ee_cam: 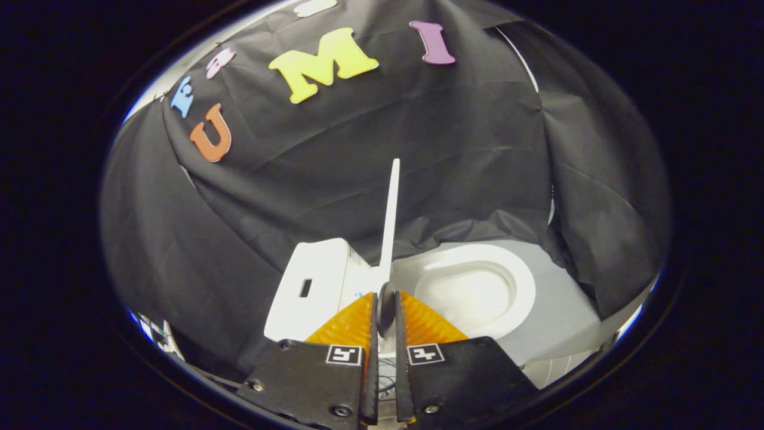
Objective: Open the toilet lid.
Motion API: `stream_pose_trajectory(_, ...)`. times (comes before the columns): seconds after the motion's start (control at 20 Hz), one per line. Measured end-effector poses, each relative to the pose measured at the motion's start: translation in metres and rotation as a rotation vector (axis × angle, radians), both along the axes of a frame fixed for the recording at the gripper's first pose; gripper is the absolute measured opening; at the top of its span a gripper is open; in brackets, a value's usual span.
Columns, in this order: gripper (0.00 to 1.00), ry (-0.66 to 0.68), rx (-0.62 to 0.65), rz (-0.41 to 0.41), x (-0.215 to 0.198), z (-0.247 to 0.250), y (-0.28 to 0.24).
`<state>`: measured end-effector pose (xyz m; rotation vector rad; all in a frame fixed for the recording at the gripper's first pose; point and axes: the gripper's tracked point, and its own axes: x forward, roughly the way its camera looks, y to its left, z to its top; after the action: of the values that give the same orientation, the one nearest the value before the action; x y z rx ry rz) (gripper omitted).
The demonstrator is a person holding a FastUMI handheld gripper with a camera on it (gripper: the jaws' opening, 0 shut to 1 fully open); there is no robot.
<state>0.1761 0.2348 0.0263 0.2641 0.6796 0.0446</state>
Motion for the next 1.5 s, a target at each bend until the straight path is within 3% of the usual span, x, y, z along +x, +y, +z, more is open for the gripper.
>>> stream_pose_trajectory(1.5,0.17,-0.04,-0.087,0.156,0.008,0.002,0.136)
